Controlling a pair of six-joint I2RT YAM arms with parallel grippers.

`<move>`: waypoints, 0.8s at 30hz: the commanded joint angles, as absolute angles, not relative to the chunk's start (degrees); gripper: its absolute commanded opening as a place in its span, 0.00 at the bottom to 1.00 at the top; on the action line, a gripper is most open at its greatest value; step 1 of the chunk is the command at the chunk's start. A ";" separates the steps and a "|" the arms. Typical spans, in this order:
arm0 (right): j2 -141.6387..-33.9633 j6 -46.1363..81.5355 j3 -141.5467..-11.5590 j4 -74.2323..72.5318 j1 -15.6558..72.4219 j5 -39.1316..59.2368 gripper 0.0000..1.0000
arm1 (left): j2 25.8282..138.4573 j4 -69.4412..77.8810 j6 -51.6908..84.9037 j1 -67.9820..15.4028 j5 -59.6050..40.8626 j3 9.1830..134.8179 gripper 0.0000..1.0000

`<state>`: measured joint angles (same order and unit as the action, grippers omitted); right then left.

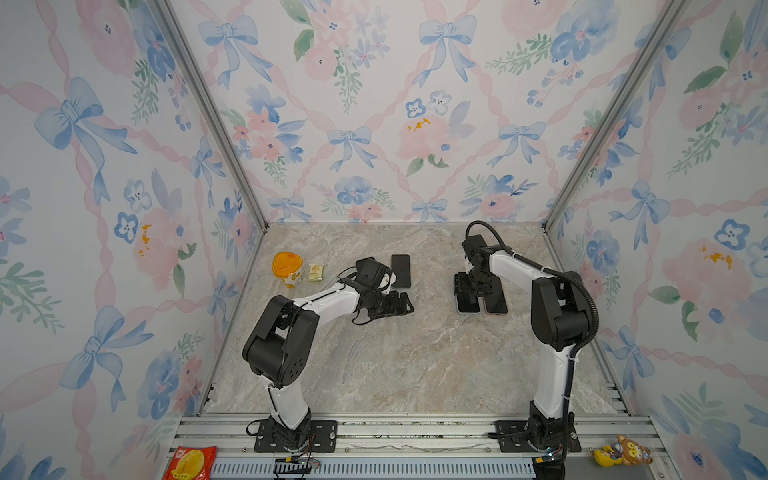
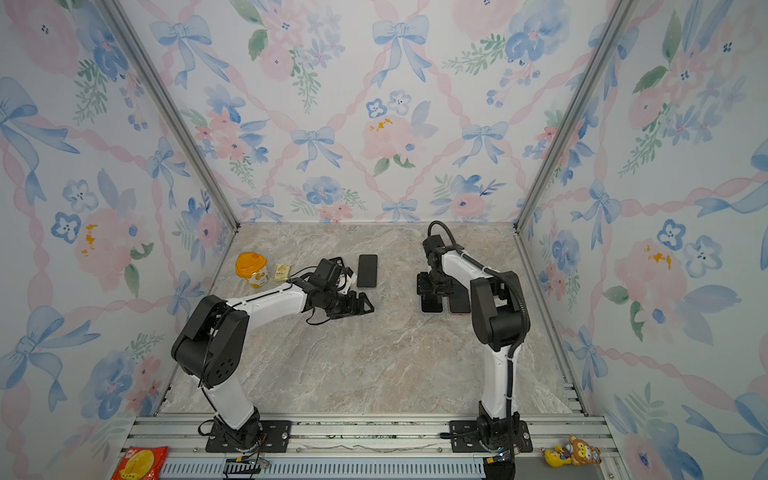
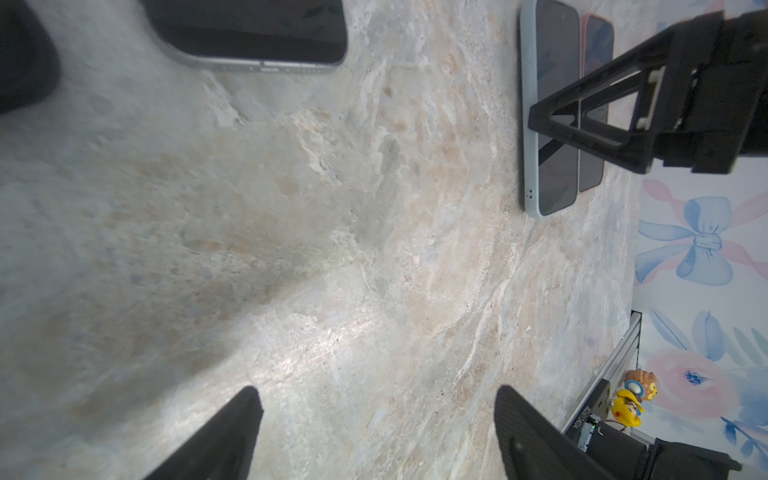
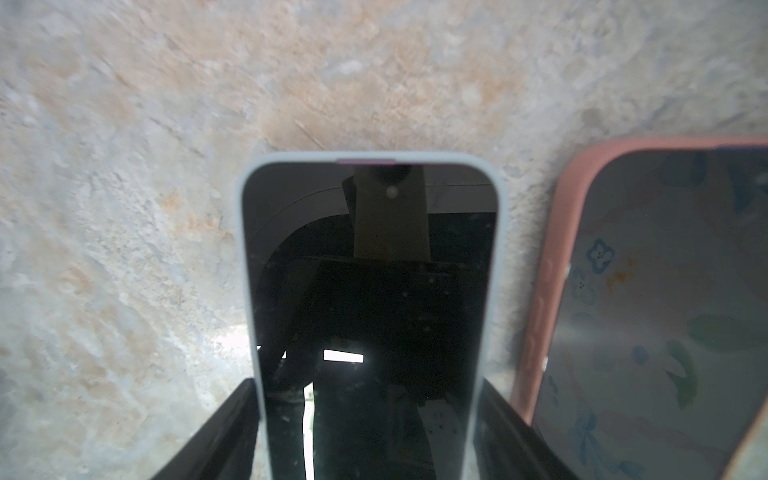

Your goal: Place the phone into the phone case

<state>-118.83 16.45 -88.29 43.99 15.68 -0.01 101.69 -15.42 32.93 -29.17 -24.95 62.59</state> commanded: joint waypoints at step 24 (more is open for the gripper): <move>-115.72 17.66 -89.11 46.25 15.55 -0.70 0.83 | 101.03 -16.72 31.36 -27.60 -25.31 61.44 0.89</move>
